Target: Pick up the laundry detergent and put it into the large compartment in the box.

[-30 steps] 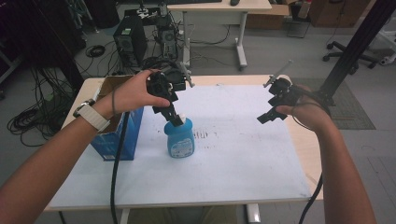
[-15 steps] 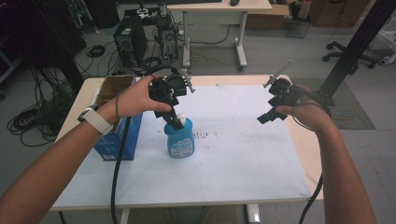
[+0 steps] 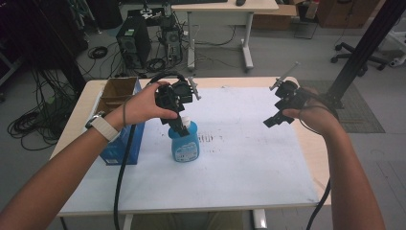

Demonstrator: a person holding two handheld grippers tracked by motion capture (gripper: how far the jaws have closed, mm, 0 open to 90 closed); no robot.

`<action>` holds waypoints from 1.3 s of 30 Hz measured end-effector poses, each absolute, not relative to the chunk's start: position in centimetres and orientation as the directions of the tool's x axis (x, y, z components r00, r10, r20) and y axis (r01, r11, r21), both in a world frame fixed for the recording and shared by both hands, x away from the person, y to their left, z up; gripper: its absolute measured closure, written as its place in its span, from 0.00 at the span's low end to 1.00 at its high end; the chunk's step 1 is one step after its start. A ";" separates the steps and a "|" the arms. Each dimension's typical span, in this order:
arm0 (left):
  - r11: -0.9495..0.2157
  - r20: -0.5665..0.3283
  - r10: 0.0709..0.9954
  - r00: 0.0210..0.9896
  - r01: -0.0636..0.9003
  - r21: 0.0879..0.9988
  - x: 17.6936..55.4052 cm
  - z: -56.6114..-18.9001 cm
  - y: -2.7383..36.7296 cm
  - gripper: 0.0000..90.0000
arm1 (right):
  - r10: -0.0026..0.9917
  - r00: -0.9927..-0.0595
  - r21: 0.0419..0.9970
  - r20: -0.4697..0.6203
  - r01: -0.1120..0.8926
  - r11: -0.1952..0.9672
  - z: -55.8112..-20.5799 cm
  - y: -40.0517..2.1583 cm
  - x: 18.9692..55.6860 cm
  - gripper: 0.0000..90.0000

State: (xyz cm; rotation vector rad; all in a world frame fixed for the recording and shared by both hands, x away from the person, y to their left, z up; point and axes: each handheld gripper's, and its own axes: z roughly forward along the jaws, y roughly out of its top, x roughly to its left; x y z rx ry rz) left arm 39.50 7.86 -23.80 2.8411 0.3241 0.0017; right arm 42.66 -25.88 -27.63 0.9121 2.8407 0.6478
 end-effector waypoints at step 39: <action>-0.947 -0.015 0.215 0.976 0.212 0.243 39.9 -27.1 7.1 0.08 | 0.568 -0.821 0.417 0.051 0.535 0.735 -28.0 -25.7 42.7 0.08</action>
